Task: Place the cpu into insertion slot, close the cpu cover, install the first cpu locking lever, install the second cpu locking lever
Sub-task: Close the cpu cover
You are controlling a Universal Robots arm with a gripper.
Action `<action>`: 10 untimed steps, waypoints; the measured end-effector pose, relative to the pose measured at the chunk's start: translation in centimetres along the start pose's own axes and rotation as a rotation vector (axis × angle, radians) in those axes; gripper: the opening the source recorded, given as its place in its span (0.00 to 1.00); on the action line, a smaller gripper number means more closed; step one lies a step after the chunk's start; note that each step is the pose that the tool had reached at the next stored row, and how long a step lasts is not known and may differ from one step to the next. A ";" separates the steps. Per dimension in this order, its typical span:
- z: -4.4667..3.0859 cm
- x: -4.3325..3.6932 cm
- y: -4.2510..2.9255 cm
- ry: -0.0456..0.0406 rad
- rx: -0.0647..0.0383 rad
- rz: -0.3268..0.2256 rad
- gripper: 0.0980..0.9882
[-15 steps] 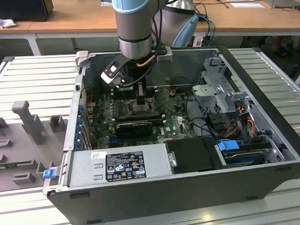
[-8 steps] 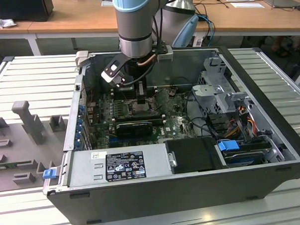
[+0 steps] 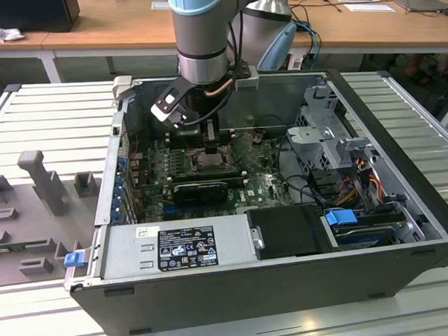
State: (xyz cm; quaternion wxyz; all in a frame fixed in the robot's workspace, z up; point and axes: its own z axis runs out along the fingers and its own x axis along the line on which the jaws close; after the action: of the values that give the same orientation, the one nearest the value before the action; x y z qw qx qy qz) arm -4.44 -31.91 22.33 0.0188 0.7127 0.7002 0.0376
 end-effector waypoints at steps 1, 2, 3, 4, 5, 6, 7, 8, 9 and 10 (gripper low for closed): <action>-0.08 0.00 0.01 0.0001 0.000 0.000 0.01; -0.14 0.01 0.01 0.0001 0.000 0.000 0.01; -0.18 0.01 0.02 0.0002 0.000 0.000 0.01; -0.24 0.01 0.02 0.0000 0.000 0.000 0.01; -0.29 0.01 0.02 0.0001 0.000 0.000 0.01; -0.33 0.01 0.03 0.0002 0.000 0.000 0.01; -0.38 0.01 0.03 0.0001 0.000 0.000 0.01; -0.41 0.01 0.03 0.0002 0.000 0.000 0.01; -0.43 0.01 0.03 0.0002 0.000 0.000 0.01; -0.47 0.01 0.04 0.0001 0.000 0.000 0.01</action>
State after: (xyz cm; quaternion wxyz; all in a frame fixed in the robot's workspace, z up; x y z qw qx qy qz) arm -4.43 -31.91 22.80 0.0188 0.7127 0.7002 0.0376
